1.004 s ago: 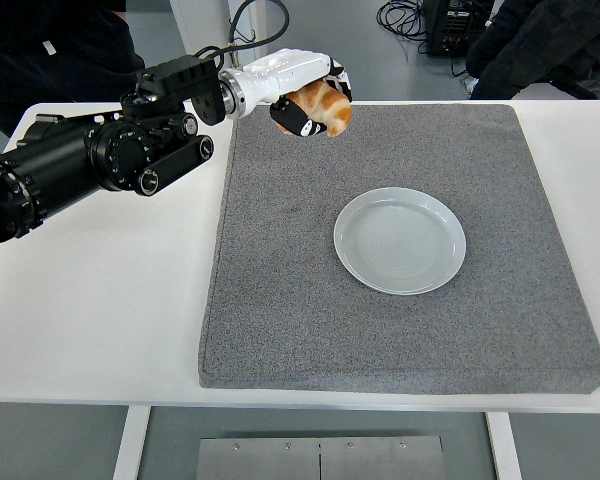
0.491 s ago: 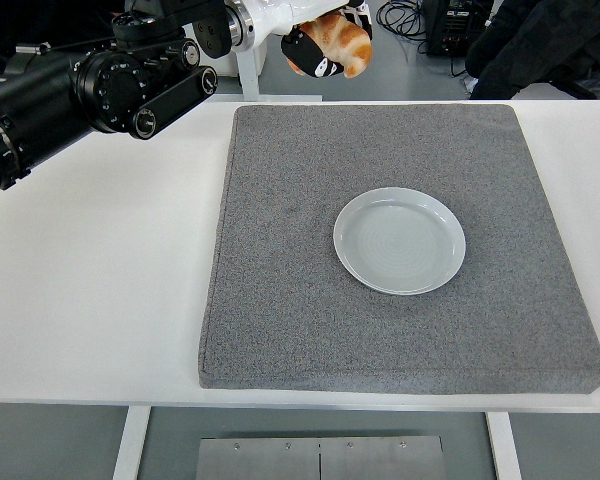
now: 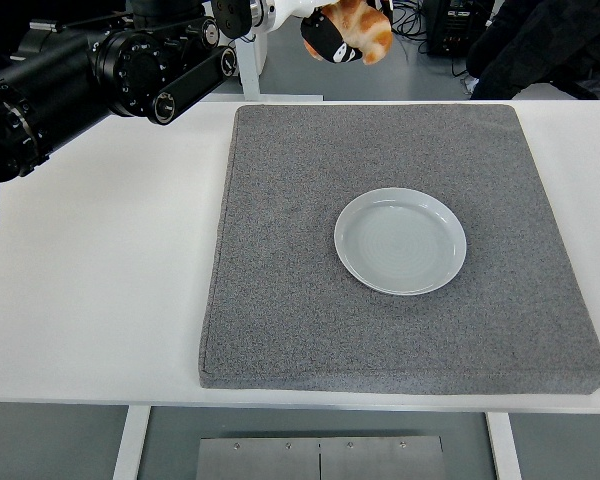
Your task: Place the bread on the plate
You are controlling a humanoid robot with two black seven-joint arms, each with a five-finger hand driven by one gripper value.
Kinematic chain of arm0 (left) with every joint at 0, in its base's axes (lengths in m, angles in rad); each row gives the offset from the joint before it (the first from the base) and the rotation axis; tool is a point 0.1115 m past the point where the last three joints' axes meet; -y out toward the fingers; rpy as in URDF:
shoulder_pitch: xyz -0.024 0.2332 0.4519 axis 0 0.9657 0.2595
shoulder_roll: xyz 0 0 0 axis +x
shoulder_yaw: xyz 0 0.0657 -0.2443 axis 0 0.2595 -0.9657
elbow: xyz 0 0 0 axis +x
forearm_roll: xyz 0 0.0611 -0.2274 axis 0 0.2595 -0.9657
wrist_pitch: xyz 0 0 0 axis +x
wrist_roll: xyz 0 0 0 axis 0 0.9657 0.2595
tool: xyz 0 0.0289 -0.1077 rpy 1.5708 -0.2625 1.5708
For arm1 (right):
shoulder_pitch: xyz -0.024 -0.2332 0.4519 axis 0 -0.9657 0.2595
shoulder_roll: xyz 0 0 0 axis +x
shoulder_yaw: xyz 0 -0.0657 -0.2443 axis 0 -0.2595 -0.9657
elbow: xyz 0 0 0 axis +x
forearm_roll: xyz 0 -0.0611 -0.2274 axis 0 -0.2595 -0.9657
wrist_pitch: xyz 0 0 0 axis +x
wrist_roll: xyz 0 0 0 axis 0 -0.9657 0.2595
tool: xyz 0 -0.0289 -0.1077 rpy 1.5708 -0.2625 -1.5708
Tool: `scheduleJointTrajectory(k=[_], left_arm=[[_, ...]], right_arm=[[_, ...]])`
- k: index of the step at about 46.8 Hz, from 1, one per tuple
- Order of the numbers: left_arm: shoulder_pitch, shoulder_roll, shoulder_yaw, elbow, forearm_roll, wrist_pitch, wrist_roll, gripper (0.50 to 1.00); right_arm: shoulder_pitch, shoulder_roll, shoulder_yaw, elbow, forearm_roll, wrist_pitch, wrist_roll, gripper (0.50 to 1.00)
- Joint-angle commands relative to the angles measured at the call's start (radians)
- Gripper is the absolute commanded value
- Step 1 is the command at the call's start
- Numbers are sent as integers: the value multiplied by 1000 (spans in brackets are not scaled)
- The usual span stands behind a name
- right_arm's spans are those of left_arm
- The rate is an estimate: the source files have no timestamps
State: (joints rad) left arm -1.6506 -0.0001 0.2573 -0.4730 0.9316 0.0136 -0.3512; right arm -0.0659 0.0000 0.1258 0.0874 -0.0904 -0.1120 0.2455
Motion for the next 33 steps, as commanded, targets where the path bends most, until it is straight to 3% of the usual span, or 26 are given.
scheduleJointTrajectory(k=[1, 10, 24, 33], left_arm=[[-3, 0, 0, 1, 1, 0, -2, 500], [-5, 0, -1, -24, 10, 0, 1, 500], [6, 0, -3, -148, 21, 19, 6, 500], [26, 0, -4, -233, 39, 106, 6, 500]], right_arm=[[0, 0, 0, 0, 0, 0, 0, 1000], [0, 0, 0, 0, 0, 0, 0, 1000], [0, 0, 0, 0, 0, 0, 0, 1000], [0, 0, 0, 0, 0, 0, 0, 1000]])
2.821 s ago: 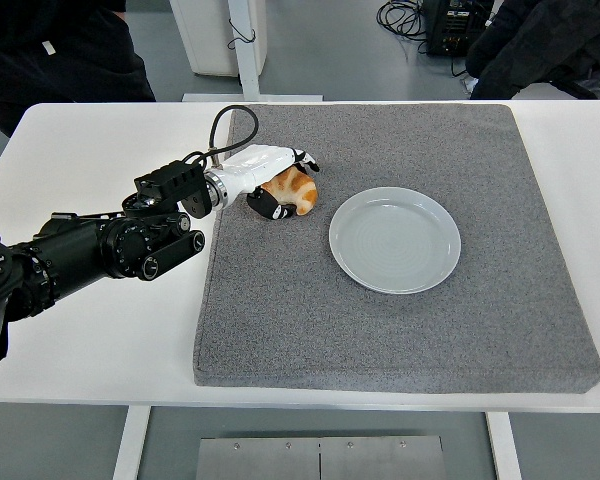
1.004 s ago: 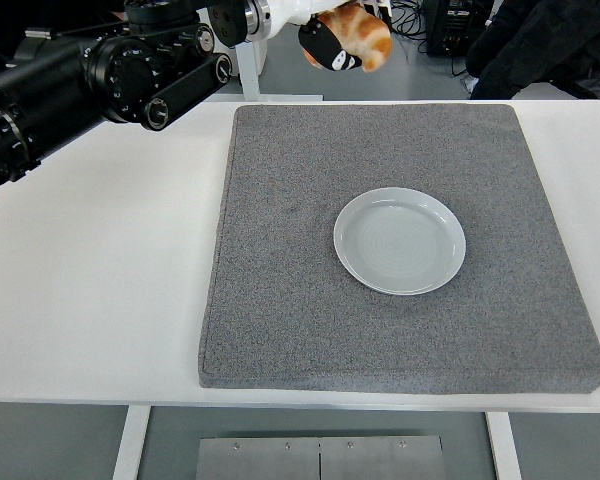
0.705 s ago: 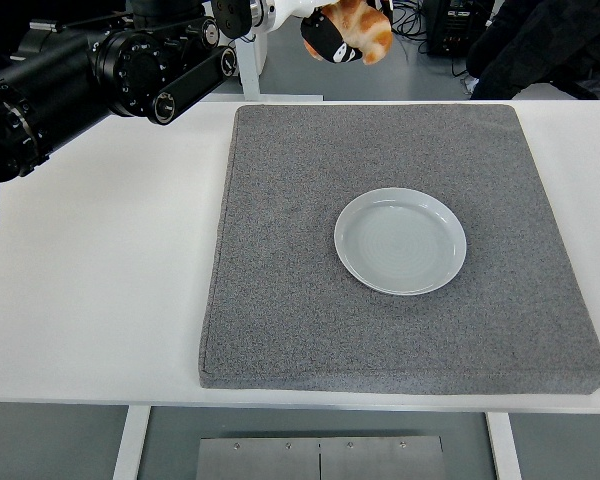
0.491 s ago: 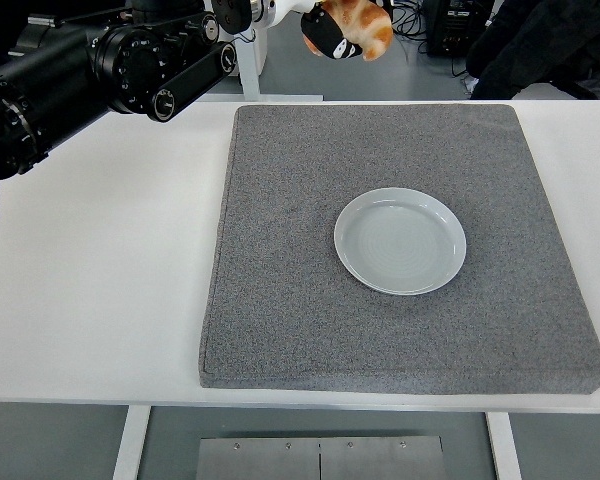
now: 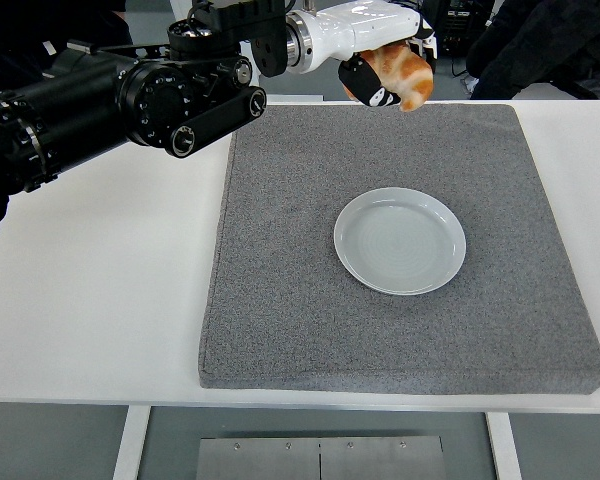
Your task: Place the bread on the plate
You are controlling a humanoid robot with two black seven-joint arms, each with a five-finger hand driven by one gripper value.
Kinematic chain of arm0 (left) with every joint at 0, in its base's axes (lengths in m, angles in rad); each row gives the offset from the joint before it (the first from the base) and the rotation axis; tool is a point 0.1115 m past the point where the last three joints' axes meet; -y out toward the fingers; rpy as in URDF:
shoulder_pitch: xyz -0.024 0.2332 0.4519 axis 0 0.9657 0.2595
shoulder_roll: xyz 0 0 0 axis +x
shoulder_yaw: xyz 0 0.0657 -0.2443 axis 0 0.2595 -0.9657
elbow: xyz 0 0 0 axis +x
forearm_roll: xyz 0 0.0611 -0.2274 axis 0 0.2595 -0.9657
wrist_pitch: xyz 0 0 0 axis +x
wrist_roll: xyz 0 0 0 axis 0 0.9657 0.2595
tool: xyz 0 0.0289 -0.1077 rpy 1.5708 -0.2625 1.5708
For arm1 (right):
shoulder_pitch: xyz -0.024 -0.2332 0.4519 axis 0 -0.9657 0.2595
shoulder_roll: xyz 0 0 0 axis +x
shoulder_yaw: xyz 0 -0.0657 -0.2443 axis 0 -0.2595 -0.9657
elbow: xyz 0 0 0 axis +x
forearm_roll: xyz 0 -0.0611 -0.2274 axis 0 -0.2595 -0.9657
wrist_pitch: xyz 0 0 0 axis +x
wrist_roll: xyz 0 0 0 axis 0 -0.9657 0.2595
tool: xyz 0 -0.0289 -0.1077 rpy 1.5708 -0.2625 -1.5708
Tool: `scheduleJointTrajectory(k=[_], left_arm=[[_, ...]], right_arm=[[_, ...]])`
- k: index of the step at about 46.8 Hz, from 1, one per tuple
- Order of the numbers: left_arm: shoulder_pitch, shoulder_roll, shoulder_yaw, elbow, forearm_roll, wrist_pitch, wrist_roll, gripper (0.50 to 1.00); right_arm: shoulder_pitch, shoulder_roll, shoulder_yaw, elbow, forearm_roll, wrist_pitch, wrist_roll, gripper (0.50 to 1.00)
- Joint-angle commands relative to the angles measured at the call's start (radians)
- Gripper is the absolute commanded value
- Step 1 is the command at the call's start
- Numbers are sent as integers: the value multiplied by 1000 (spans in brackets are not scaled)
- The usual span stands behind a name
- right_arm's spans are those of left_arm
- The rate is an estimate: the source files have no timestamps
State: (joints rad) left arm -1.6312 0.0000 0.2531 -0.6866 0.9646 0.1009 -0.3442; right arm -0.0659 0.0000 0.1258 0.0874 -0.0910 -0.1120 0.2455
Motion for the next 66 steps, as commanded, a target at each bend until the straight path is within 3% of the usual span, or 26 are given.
scheduleJointTrajectory(k=[1, 7, 24, 66], left_arm=[[11, 0, 0, -27, 11, 23, -1, 500], [40, 0, 0, -74, 60, 63, -1, 500], [123, 0, 0, -102, 212, 89, -7, 500], [323, 0, 0, -126, 355, 119, -16, 500]], right_arm=[[0, 0, 0, 0, 1, 0, 0, 1000], [0, 0, 0, 0, 1, 0, 0, 1000], [0, 0, 0, 0, 1, 0, 0, 1000], [0, 0, 0, 0, 1, 0, 0, 1000]])
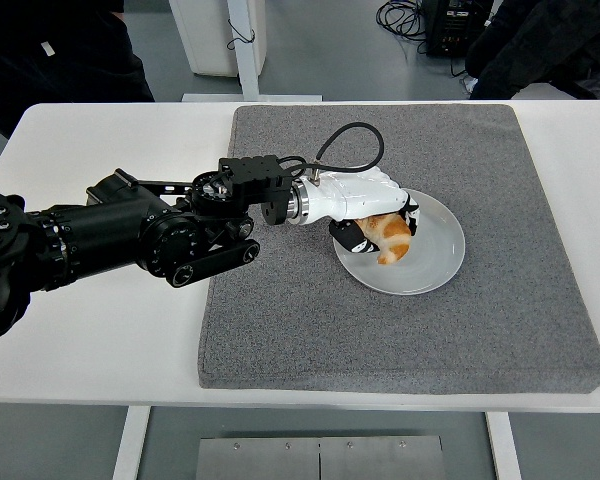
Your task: Place the bread on the plate
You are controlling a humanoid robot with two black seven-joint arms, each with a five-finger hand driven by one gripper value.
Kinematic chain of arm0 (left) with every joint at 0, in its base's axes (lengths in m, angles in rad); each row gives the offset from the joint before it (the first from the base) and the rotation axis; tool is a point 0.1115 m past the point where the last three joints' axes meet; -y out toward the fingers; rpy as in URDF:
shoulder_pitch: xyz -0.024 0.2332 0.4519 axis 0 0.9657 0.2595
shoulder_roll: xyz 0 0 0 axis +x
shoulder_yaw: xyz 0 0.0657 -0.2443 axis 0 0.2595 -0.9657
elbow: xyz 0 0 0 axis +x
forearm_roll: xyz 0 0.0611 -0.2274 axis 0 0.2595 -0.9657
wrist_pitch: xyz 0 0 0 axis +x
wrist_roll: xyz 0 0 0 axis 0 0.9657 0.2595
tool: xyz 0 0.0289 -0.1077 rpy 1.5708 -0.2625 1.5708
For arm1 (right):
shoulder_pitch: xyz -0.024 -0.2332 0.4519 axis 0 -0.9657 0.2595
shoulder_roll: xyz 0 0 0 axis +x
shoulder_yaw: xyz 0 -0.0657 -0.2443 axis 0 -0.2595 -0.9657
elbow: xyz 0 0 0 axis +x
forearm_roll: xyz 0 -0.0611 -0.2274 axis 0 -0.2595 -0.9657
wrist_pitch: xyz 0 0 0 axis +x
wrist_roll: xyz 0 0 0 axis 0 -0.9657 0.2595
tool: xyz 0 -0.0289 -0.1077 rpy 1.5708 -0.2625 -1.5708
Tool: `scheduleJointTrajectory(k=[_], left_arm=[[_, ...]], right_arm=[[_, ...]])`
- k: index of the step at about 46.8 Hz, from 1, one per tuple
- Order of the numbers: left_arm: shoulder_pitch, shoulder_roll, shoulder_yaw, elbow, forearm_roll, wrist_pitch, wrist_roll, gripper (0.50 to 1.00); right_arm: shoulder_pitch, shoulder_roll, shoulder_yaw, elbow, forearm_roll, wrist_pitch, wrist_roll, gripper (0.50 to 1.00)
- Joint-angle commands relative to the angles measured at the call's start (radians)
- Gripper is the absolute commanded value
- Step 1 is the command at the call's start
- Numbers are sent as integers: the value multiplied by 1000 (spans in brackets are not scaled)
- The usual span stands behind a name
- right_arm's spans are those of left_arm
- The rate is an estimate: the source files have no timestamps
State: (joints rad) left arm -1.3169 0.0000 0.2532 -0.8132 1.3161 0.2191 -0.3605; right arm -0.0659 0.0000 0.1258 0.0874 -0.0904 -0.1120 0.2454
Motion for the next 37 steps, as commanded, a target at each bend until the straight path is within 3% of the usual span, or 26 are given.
scheduleJointTrajectory(k=[1, 33, 34, 36, 37], left_arm=[[11, 0, 1, 2, 3, 0, 0, 500], [45, 0, 21, 5, 3, 6, 5, 500], [45, 0, 21, 5, 2, 6, 5, 523], [45, 0, 21, 5, -1, 6, 5, 700], [45, 0, 20, 3, -3, 6, 5, 740]], right_arm=[[0, 0, 0, 0, 0, 0, 0, 1000], [0, 0, 0, 0, 0, 0, 0, 1000], [0, 0, 0, 0, 0, 0, 0, 1000], [0, 0, 0, 0, 0, 0, 0, 1000], [0, 0, 0, 0, 0, 0, 0, 1000]])
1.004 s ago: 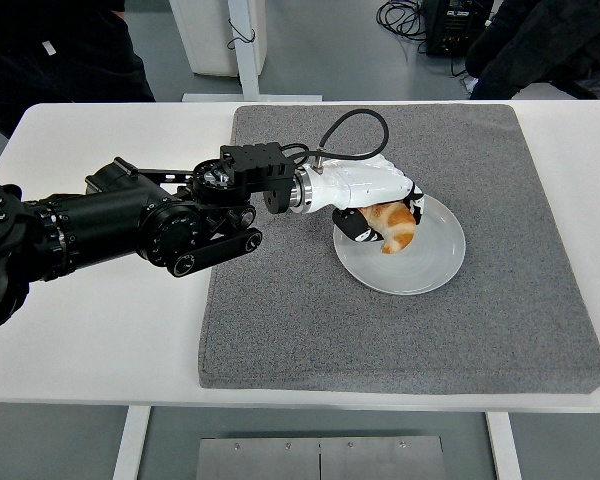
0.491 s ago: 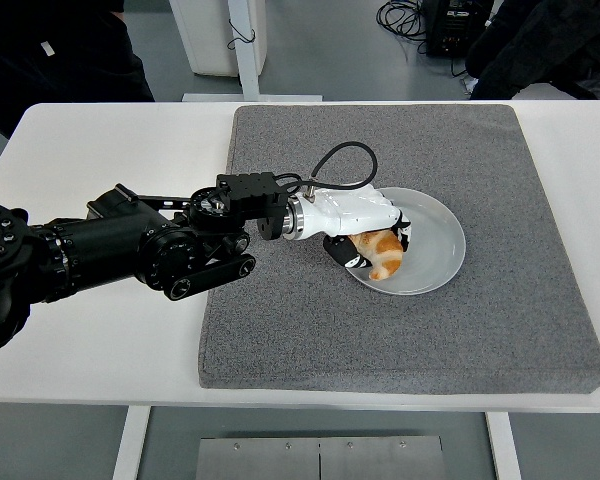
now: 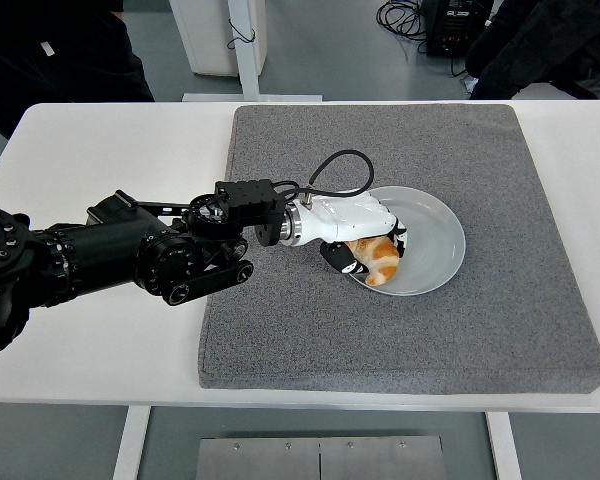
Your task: Place the bread on the plate
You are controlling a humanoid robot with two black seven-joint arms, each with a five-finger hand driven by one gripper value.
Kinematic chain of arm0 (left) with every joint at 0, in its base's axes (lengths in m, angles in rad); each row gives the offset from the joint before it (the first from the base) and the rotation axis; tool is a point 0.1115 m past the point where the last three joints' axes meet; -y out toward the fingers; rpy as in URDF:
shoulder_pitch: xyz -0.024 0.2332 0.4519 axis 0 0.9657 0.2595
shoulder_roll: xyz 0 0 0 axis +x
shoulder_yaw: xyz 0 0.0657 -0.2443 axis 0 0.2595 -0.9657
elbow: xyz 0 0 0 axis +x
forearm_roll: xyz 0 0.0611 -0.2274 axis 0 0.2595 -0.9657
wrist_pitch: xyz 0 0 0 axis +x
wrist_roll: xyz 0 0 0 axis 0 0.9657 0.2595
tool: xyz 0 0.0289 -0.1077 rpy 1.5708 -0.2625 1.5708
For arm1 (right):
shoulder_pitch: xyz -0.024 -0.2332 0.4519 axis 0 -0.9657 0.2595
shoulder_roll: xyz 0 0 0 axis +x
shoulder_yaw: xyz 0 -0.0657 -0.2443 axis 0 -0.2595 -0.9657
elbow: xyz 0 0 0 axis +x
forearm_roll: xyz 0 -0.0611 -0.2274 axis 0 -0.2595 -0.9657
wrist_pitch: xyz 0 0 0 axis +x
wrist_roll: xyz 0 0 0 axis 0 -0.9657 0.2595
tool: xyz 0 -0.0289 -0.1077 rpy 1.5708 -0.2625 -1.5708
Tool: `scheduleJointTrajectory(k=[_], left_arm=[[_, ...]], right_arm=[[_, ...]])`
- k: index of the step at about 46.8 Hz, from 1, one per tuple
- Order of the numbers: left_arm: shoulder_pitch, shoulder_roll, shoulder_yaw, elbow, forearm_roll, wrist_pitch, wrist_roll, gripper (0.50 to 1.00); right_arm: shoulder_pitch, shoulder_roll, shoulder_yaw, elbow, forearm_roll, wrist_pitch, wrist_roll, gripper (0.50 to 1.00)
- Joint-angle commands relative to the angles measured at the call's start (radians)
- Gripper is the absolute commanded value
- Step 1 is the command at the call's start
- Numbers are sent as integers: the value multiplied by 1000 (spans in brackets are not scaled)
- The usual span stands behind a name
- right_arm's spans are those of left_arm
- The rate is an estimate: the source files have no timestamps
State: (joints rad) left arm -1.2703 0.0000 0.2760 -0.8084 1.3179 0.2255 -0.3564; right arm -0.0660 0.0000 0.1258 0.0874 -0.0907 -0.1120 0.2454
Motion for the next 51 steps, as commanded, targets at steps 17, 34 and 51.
scheduleJointTrajectory(k=[17, 34, 51], left_arm=[[-18, 0, -17, -17, -28, -11, -9, 998], [-141, 0, -81, -64, -242, -107, -36, 998], [-185, 0, -187, -60, -482, -235, -38, 998]], right_arm=[[0, 0, 0, 0, 0, 0, 0, 1000], [0, 0, 0, 0, 0, 0, 0, 1000], [0, 0, 0, 0, 0, 0, 0, 1000]])
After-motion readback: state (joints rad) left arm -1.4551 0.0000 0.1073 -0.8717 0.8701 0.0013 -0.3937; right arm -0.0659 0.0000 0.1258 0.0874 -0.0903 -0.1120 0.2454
